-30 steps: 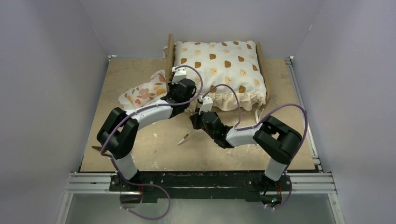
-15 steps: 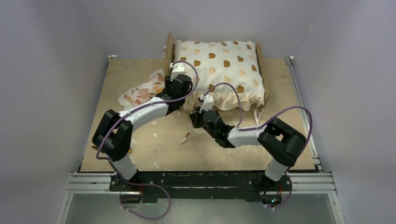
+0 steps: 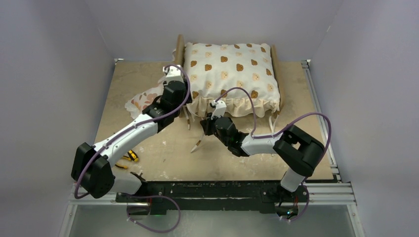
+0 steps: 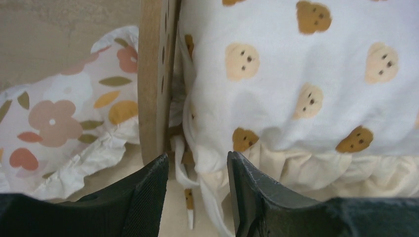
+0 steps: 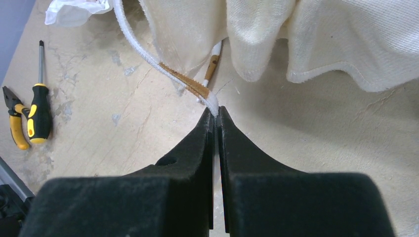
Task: Set up the pet bed
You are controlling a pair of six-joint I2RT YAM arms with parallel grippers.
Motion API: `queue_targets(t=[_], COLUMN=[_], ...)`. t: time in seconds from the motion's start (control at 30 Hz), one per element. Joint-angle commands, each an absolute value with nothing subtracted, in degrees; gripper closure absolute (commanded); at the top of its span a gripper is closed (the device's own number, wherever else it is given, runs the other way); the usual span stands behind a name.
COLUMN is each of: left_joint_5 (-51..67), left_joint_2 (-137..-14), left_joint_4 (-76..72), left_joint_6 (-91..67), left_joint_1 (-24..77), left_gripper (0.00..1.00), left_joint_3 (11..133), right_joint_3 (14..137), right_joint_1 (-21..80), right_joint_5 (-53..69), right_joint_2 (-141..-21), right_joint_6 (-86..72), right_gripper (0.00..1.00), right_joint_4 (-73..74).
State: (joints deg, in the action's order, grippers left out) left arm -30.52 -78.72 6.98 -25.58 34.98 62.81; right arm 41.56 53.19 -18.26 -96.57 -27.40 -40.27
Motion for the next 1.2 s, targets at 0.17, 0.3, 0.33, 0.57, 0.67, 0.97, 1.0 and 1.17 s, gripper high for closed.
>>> queue_targets(t=[0.17, 0.3, 0.33, 0.57, 0.67, 0.97, 1.0, 1.17], left_joint_5=[-28.74, -31.63, -32.74, -37.36, -39.33, -41.25, -40.75, -35.14], left_joint_2=[-69.86, -70.77, -71.56, -84.33, -89.08, -99.99, -100.39, -94.29], left_joint_4=[5.89, 1.38, -1.98, -12.41, -16.04, -17.18, -16.28, -11.53], left_joint_6=[-32.80, -35.35, -35.59, -37.01, -37.10, -41.00, -41.64, -45.20], left_joint_1=[35.96, 39.57, 40.76, 43.19, 43.19, 43.22, 43.16, 43.66], left_gripper=[0.49, 0.47, 0.46, 0.44, 0.44, 0.66, 0.75, 1.00], left_joint_3=[45.64, 39.12, 37.64, 36.42, 36.83, 38.50, 38.41, 33.14], right_joint_3=[43.36, 43.83, 43.90, 43.87, 43.86, 43.53, 43.55, 43.95], right_joint_1=[52.91, 52.91, 52.91, 52.91, 52.91, 52.91, 52.91, 52.91], right_joint_5=[-18.49, -18.46, -18.46, -18.37, -18.28, -18.44, -18.45, -18.37], right_joint_2=[-96.49, -97.82, -98.06, -98.47, -98.53, -98.07, -97.94, -97.26], right_joint_6=[-26.46, -26.54, -26.61, -26.72, -26.72, -26.98, -26.94, -26.05], right_gripper=[0.94, 0.95, 0.95, 0.95, 0.95, 0.95, 0.95, 0.94], right_joint_4=[-41.46, -41.72, -41.82, -41.77, -41.84, -41.73, -41.69, -41.06])
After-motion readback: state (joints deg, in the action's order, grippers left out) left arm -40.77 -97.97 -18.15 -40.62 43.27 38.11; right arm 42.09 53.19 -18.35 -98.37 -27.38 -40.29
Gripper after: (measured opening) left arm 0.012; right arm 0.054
